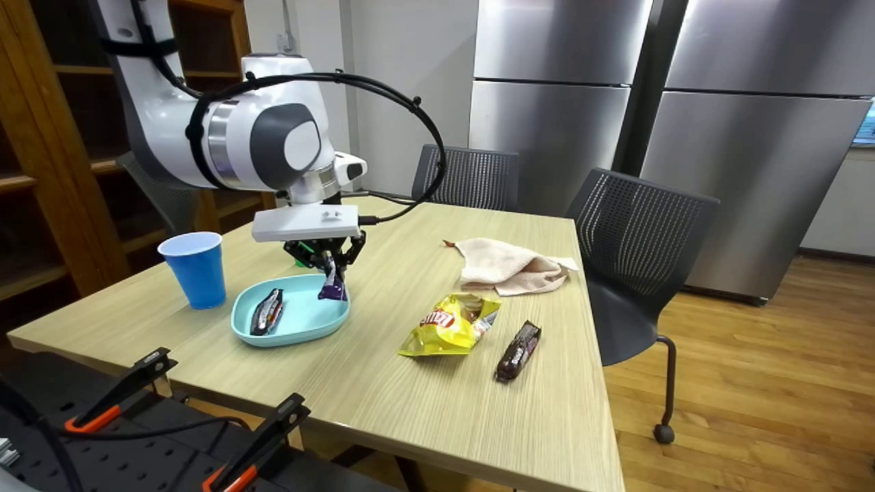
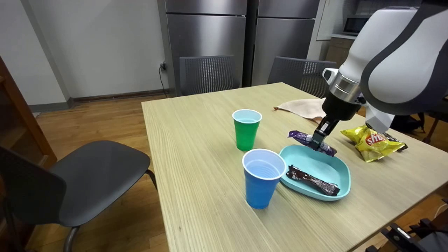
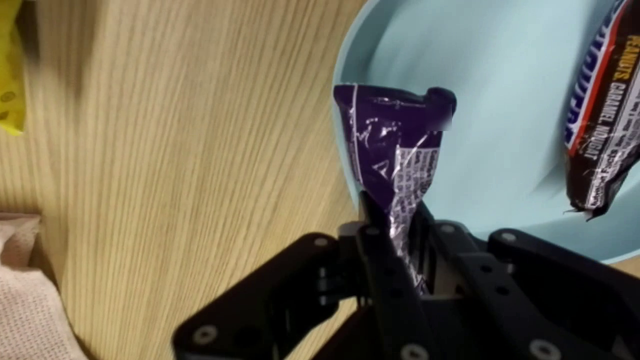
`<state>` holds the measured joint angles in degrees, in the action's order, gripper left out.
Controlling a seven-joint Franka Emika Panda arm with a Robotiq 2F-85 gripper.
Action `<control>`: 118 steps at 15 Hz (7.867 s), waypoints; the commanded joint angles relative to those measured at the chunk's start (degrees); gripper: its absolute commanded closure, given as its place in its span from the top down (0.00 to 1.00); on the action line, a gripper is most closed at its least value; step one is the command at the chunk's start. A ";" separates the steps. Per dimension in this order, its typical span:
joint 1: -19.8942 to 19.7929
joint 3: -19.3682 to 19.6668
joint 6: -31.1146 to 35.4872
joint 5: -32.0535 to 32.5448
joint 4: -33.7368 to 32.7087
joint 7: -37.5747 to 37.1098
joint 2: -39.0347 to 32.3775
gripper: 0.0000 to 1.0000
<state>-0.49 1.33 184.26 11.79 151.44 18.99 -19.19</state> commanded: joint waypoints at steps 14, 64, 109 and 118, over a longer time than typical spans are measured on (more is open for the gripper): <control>10.98 3.66 -0.14 1.05 4.91 -1.82 0.79 0.04; -4.68 16.40 -17.93 -15.32 -0.16 -2.21 17.19 1.00; -30.63 4.89 -19.43 -21.40 -26.09 19.77 -14.75 1.00; -31.20 3.45 -18.81 -20.27 -27.28 16.66 -16.15 1.00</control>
<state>-30.24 6.14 165.14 -10.75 125.50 38.41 -34.43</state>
